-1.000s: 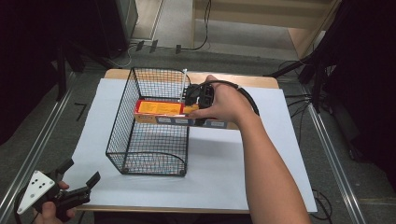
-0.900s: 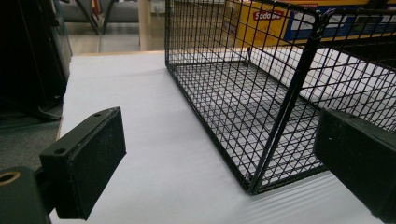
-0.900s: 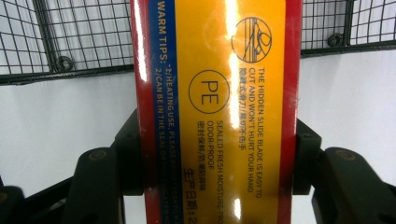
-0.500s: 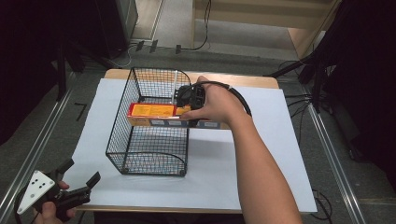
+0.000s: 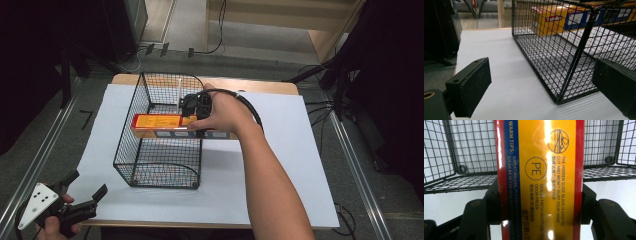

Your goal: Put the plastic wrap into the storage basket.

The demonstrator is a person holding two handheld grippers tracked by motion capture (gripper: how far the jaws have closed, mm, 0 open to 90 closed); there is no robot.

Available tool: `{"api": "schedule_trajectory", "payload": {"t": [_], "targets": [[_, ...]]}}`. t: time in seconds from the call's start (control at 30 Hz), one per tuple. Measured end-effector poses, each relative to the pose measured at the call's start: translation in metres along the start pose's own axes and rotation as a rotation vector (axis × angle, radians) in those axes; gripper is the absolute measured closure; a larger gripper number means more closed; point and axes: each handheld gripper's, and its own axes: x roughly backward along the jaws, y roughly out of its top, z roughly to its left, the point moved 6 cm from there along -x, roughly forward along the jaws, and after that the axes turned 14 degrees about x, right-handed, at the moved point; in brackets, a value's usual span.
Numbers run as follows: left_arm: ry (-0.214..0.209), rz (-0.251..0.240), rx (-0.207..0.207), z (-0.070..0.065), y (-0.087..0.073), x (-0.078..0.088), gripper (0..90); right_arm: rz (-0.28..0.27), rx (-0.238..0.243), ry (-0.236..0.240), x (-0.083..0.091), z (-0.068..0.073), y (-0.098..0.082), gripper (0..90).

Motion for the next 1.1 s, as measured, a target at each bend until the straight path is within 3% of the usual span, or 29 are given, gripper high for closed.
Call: {"api": "schedule_trajectory", "payload": {"t": [0.27,0.33,0.4,0.43,0.5,0.53,1.1], "targets": [[0.001,0.002,-0.003,-0.001,0.0,0.0,2.9,0.004,0.002,-0.007,0.0,0.001,0.0,35.7],[0.002,0.001,-0.001,0.0,0.0,0.0,2.9,-0.02,-0.016,0.01,0.003,0.002,0.0,13.6],[0.002,0.001,0.0,0.0,0.0,0.0,2.9,-0.048,-0.037,-0.012,0.019,0.0,-0.004,13.1],[0.003,0.001,0.002,0.0,0.0,0.0,2.9,-0.048,-0.037,-0.012,0.019,0.0,-0.004,13.1],[0.003,0.002,-0.001,0.0,-0.001,0.0,2.9,-0.039,-0.04,0.013,0.029,0.003,-0.007,13.2],[0.005,0.005,-0.002,0.0,-0.001,0.0,2.9,0.008,-0.052,-0.021,0.035,0.002,-0.014,14.2],[0.012,0.013,-0.008,0.0,-0.002,-0.002,2.9,0.001,-0.117,-0.023,0.039,0.007,-0.063,14.3]]}}
